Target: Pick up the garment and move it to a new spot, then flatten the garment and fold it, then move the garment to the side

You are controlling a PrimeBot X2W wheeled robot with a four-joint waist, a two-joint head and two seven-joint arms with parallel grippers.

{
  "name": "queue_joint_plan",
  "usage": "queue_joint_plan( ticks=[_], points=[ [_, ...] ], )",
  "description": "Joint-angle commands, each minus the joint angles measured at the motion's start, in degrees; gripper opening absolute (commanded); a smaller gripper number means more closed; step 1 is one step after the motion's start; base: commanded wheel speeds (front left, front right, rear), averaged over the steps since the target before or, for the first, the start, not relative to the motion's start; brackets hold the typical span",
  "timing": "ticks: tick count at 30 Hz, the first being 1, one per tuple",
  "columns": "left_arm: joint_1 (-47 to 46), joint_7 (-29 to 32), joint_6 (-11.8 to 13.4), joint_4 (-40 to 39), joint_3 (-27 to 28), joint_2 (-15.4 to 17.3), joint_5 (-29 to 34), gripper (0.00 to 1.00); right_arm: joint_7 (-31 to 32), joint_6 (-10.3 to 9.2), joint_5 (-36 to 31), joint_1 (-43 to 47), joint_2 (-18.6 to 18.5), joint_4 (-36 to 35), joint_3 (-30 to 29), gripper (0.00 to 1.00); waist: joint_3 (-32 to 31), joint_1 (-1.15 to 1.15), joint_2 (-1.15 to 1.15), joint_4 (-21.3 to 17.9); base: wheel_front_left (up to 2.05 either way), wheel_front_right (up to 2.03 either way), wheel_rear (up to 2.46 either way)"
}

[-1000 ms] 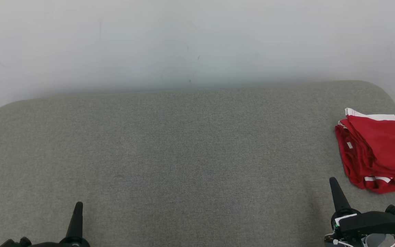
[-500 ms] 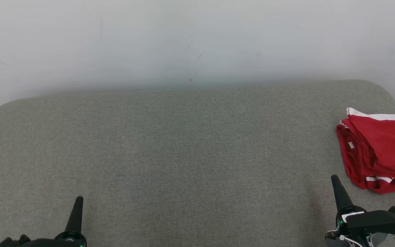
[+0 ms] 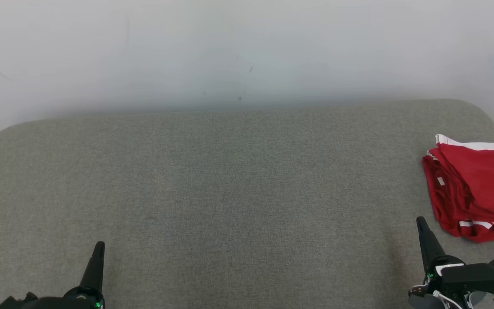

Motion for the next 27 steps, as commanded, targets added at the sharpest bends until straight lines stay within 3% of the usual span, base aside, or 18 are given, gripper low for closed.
queue_joint_plan(
  ticks=[1, 27],
  points=[
    [-1.19, 0.42, -0.23, -0.54, 0.21, 0.32, -1.24, 0.0, 0.4, -0.09, 1.14, 0.32, 0.25, -0.55, -0.43, 0.0, 0.03, 0.0, 0.0, 0.03, 0.0, 0.0, 0.0],
    [-2.01, 3.17, -0.66, -0.86, 0.48, 0.39, -11.7, 0.0, 2.95, -0.12, 10.14, 0.91, 1.67, -2.27, -2.75, 0.0, 0.49, 0.0, 0.0, 0.41, 0.0, 0.0, 0.0]
  ],
)
